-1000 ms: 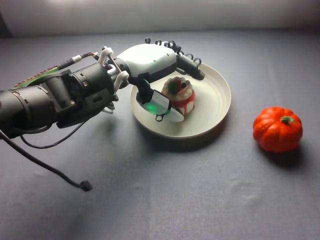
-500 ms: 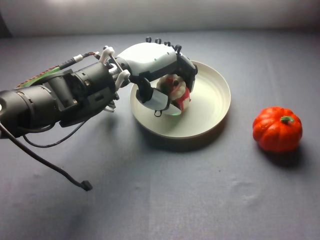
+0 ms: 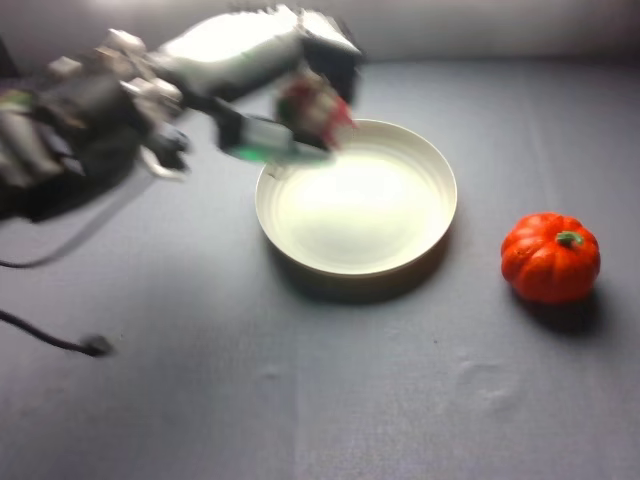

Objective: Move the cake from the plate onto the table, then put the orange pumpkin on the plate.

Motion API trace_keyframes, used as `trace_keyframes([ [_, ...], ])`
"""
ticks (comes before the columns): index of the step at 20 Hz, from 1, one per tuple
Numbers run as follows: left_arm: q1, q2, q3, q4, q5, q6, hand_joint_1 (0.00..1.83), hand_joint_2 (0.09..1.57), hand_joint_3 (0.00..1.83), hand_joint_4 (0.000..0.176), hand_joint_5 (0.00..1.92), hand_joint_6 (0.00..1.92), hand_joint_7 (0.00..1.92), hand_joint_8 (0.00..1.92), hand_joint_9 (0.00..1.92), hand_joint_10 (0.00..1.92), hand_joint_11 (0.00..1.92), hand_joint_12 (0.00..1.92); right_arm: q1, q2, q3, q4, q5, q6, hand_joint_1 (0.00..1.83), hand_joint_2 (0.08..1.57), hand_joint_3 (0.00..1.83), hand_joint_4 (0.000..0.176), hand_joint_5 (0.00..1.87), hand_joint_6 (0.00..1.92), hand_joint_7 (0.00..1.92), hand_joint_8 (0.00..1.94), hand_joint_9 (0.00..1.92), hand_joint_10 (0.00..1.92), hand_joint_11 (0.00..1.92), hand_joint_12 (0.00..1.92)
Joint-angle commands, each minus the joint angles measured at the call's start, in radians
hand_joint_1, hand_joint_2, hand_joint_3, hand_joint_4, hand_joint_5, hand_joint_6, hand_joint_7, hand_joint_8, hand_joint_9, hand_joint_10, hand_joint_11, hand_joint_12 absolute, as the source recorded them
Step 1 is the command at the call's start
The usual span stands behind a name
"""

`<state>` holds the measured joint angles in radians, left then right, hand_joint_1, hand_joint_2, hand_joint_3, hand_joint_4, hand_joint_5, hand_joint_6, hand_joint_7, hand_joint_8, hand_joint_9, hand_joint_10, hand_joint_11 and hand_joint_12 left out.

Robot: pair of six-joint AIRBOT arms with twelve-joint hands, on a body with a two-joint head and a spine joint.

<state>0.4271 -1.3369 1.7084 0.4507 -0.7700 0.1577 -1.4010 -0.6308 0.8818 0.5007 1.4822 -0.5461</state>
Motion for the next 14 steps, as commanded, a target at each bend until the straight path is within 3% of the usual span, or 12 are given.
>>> trace_keyframes([
  [1, -0.002, 0.033, -0.014, -0.041, -0.103, -0.001, 1.13, 1.22, 0.0, 0.0, 0.68, 1.35, 0.19, 1.12, 0.0, 1.35, 0.0, 1.92, 0.003, 0.003, 0.001, 0.025, 0.121, 0.011, 0.84, 0.93, 0.01, 0.155, 0.0, 0.0, 0.0, 0.0, 0.0, 0.0, 0.0, 0.0],
  [2, 0.002, 0.07, -0.04, -0.044, -0.1, -0.001, 1.16, 1.25, 0.02, 0.0, 0.78, 1.39, 0.49, 1.49, 0.24, 1.73, 0.2, 1.92, 0.003, 0.003, 0.001, 0.025, 0.121, 0.011, 0.85, 0.92, 0.0, 0.162, 0.01, 0.0, 0.0, 0.0, 0.0, 0.0, 0.0, 0.0],
  [3, 0.014, 0.112, -0.066, -0.068, -0.109, -0.001, 1.18, 1.24, 0.03, 0.0, 0.84, 1.32, 0.57, 1.56, 0.35, 1.88, 0.28, 1.92, 0.002, 0.003, 0.0, 0.025, 0.119, 0.011, 0.84, 0.92, 0.0, 0.153, 0.01, 0.0, 0.0, 0.0, 0.0, 0.0, 0.0, 0.0],
  [4, 0.024, 0.135, -0.074, -0.072, -0.119, -0.001, 1.19, 1.21, 0.03, 0.0, 0.88, 1.23, 0.66, 1.52, 0.51, 1.85, 0.45, 1.92, 0.002, 0.003, -0.001, 0.025, 0.119, 0.011, 0.84, 0.91, 0.0, 0.154, 0.01, 0.0, 0.0, 0.0, 0.0, 0.0, 0.0, 0.0],
  [5, 0.035, 0.156, -0.085, -0.073, -0.118, -0.001, 1.19, 1.21, 0.04, 0.0, 0.88, 1.22, 0.65, 1.53, 0.5, 1.81, 0.42, 1.92, 0.002, 0.003, -0.002, 0.025, 0.12, 0.011, 0.83, 0.91, 0.0, 0.165, 0.02, 0.01, 0.0, 0.0, 0.0, 0.0, 0.0, 0.0],
  [7, 0.081, 0.21, -0.111, -0.1, -0.101, -0.001, 1.17, 1.26, 0.05, 0.0, 0.79, 1.36, 0.55, 1.66, 0.42, 1.91, 0.31, 1.92, 0.0, 0.003, -0.002, 0.025, 0.119, 0.011, 0.84, 0.91, 0.0, 0.175, 0.04, 0.01, 0.0, 0.0, 0.0, 0.0, 0.0, 0.0],
  [9, 0.142, 0.24, -0.119, -0.13, -0.09, -0.001, 1.2, 1.2, 0.03, 0.0, 0.89, 1.18, 0.69, 1.52, 0.51, 1.85, 0.4, 1.92, 0.0, -0.001, -0.003, 0.025, 0.12, 0.011, 0.83, 0.91, 0.0, 0.176, 0.03, 0.01, 0.0, 0.0, 0.0, 0.0, 0.0, 0.0],
  [10, 0.174, 0.248, -0.125, -0.148, -0.086, -0.001, 1.24, 1.16, 0.01, 0.0, 0.95, 0.97, 0.8, 1.47, 0.66, 1.83, 0.59, 1.92, 0.0, -0.003, -0.002, 0.025, 0.119, 0.011, 0.84, 0.91, 0.0, 0.176, 0.02, 0.0, 0.0, 0.0, 0.0, 0.0, 0.0, 0.0],
  [11, 0.199, 0.249, -0.127, -0.159, -0.081, -0.001, 1.25, 1.16, 0.01, 0.0, 0.92, 0.9, 0.84, 1.49, 0.77, 1.87, 0.76, 1.92, 0.0, -0.003, -0.003, 0.025, 0.12, 0.011, 0.85, 0.91, 0.0, 0.176, 0.02, 0.0, 0.0, 0.0, 0.0, 0.0, 0.0, 0.0],
  [12, 0.219, 0.247, -0.127, -0.172, -0.076, -0.001, 1.25, 1.16, 0.01, 0.0, 0.94, 0.86, 0.87, 1.46, 0.81, 1.84, 0.82, 1.92, 0.0, -0.003, -0.004, 0.025, 0.12, 0.012, 0.85, 0.91, 0.0, 0.176, 0.03, 0.0, 0.0, 0.0, 0.0, 0.0, 0.0, 0.0],
  [14, 0.258, 0.215, -0.107, -0.212, -0.09, -0.001, 1.25, 1.16, 0.0, 0.0, 0.92, 0.88, 0.87, 1.46, 0.77, 1.84, 0.73, 1.92, 0.0, -0.003, -0.003, 0.025, 0.12, 0.012, 0.86, 0.92, 0.0, 0.176, 0.03, 0.0, 0.0, 0.0, 0.0, 0.0, 0.0, 0.0],
])
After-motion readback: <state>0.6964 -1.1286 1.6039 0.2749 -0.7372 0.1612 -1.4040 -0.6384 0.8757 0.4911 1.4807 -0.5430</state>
